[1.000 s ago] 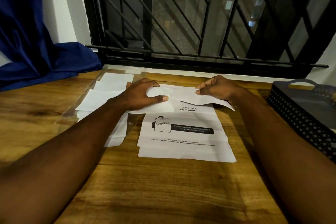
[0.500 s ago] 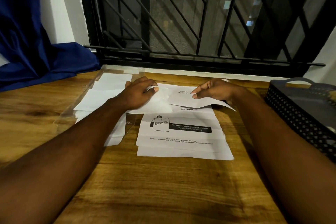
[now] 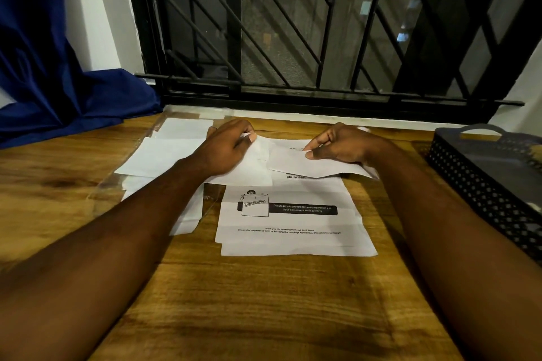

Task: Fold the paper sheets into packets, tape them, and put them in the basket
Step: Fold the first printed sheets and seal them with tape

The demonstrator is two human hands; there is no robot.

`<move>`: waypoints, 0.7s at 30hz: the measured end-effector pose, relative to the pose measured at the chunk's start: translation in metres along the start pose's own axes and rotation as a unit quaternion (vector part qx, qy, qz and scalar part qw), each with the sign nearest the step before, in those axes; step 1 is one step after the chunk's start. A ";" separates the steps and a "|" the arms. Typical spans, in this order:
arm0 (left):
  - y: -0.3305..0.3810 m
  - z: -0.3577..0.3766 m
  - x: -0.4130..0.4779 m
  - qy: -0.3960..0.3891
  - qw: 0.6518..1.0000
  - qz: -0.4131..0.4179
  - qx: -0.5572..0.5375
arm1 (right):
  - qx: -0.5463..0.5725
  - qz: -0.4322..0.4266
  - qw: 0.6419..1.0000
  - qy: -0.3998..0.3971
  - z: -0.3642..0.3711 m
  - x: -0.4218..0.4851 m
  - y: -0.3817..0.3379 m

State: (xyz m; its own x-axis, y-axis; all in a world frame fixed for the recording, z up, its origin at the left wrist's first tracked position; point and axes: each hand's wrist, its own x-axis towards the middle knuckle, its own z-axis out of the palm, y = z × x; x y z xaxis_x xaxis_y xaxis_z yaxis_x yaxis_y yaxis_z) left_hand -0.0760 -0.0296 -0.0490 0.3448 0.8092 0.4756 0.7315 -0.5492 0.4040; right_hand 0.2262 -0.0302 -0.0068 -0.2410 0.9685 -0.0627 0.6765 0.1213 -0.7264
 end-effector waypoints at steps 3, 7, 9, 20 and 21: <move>0.002 0.000 0.002 0.020 1.000 0.005 -0.011 | 0.008 -0.033 0.999 -0.006 0.000 0.001 -0.003; 0.010 0.000 0.006 0.035 0.998 0.005 -0.048 | 0.000 -0.068 0.997 0.028 0.000 0.003 -0.006; 0.014 0.000 0.006 0.027 0.997 -0.001 -0.068 | 0.006 -0.085 0.996 0.032 -0.001 0.003 -0.007; 0.026 0.004 0.010 0.047 0.999 -0.019 -0.014 | -0.022 -0.101 0.994 0.023 0.024 0.003 -0.028; 0.026 0.004 0.009 0.051 0.999 -0.020 -0.006 | -0.033 -0.108 0.993 0.036 0.028 0.003 -0.030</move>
State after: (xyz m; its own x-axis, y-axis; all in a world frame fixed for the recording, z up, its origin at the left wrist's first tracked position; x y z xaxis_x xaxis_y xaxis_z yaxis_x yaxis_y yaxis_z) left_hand -0.0515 -0.0360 -0.0377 0.2544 0.8051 0.5358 0.7365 -0.5203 0.4323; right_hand 0.1863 -0.0368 -0.0044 -0.3365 0.9310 0.1416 0.6586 0.3402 -0.6712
